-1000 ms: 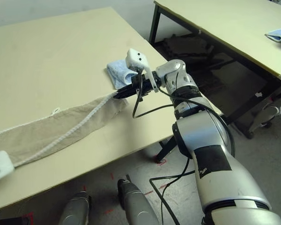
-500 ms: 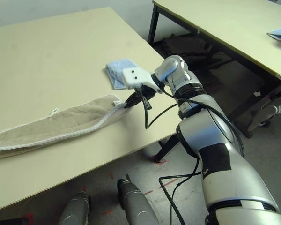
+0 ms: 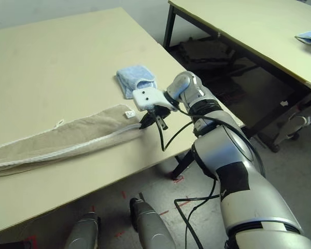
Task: Fold the towel and set it aside.
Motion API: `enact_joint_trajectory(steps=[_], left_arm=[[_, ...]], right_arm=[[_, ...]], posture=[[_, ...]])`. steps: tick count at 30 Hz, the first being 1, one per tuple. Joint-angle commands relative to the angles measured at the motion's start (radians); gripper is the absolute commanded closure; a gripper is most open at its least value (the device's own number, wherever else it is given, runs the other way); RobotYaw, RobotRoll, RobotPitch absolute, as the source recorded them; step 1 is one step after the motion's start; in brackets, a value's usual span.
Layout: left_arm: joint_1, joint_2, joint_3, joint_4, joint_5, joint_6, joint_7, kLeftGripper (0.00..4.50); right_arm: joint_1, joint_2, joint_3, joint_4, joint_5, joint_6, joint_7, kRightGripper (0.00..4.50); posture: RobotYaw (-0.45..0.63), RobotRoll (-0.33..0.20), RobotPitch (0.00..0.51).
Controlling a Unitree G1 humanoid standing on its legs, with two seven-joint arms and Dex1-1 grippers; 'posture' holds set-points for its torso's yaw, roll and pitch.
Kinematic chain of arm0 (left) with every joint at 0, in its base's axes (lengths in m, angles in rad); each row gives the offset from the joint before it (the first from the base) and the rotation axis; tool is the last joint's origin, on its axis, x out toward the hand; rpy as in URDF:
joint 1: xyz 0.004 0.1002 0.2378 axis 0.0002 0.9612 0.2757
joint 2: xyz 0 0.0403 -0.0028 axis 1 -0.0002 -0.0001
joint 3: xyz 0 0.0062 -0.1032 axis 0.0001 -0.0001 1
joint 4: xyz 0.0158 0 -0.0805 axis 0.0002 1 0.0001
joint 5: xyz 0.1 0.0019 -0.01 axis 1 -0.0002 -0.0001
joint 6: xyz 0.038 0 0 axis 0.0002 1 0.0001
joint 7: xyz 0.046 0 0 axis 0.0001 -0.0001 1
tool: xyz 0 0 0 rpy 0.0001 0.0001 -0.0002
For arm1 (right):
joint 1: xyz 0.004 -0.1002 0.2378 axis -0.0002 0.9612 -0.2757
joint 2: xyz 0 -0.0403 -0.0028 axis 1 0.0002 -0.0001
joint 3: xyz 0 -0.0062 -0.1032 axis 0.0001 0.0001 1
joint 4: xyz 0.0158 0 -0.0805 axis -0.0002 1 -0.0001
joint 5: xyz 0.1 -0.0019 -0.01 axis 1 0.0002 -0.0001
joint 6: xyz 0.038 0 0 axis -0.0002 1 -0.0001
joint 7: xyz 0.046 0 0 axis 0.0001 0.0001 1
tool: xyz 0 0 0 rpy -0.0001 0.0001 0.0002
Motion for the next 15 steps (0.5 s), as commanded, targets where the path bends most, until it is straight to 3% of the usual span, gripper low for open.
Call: enact_joint_trajectory(steps=[1,7,11,15], left_arm=[[-0.043,-0.024,-0.092,0.033,-0.028,0.001,0.072,4.49],[-0.074,-0.032,-0.170,0.050,-0.044,0.006,0.144,4.49],[-0.081,-0.029,-0.189,0.060,-0.056,0.004,0.172,4.50],[-0.077,-0.023,-0.193,0.067,-0.066,0.003,0.188,4.50]], right_arm=[[0.010,0.025,-0.035,0.012,-0.057,0.014,-0.055,4.50],[0.014,0.043,-0.081,0.013,-0.088,0.027,-0.037,4.50],[0.020,0.039,-0.080,0.012,-0.133,0.006,-0.043,3.52],[0.022,0.033,-0.078,0.012,-0.177,-0.020,-0.049,2.08]], posture=[[0.02,0.000,0.180],[0.02,0.000,0.185],[0.01,0.000,0.186],[0.01,0.000,0.186]])
